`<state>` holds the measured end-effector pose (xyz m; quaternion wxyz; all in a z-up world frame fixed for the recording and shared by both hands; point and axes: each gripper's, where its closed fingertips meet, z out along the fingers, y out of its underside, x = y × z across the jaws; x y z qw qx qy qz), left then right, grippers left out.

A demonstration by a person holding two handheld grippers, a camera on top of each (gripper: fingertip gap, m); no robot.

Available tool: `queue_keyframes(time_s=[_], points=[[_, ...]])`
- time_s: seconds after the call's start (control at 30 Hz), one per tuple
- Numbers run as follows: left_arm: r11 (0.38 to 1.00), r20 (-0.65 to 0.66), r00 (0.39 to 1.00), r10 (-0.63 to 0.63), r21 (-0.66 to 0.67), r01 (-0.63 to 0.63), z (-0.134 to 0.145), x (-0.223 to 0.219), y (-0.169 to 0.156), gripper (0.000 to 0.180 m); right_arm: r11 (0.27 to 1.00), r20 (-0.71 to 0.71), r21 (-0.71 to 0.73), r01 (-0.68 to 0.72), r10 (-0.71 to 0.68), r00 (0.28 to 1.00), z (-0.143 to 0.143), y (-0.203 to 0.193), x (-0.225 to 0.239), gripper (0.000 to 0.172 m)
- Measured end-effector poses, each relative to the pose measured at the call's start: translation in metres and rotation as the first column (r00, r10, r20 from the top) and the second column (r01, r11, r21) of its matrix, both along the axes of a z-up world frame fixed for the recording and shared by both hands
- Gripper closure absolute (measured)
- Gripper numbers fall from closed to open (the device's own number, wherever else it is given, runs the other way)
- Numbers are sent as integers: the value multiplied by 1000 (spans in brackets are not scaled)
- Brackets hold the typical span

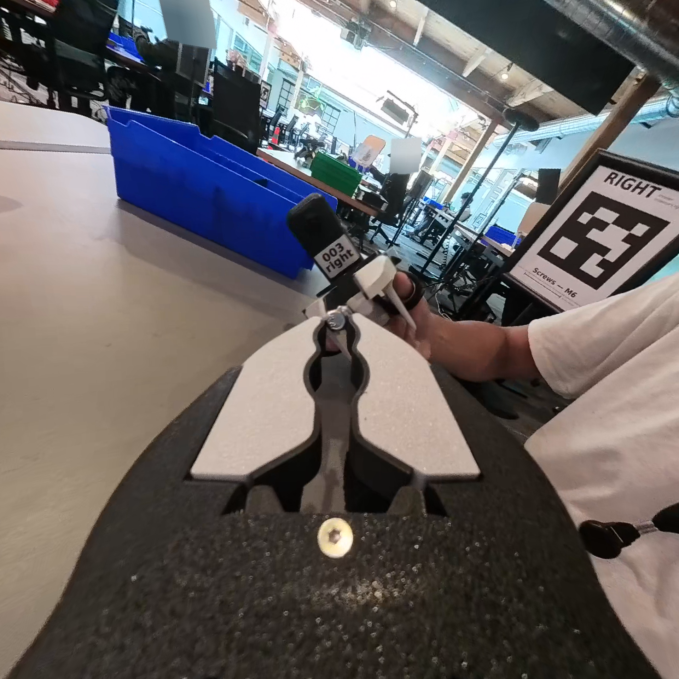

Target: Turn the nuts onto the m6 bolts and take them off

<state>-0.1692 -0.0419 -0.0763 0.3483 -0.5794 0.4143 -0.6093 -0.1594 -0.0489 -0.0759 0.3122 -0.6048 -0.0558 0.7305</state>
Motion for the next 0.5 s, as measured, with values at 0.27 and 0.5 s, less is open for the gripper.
queue_keyframes(time_s=[0.27,0.5], points=[[1000,1,1000,-5,-11,5,-1,1,-2,171,999,10,-4,-38,39,999,-6,-3,-8,162],[989,39,995,-96,-108,100,2,2,-10,171,601,455,797,-67,-522,722,-5,-6,-4,162]])
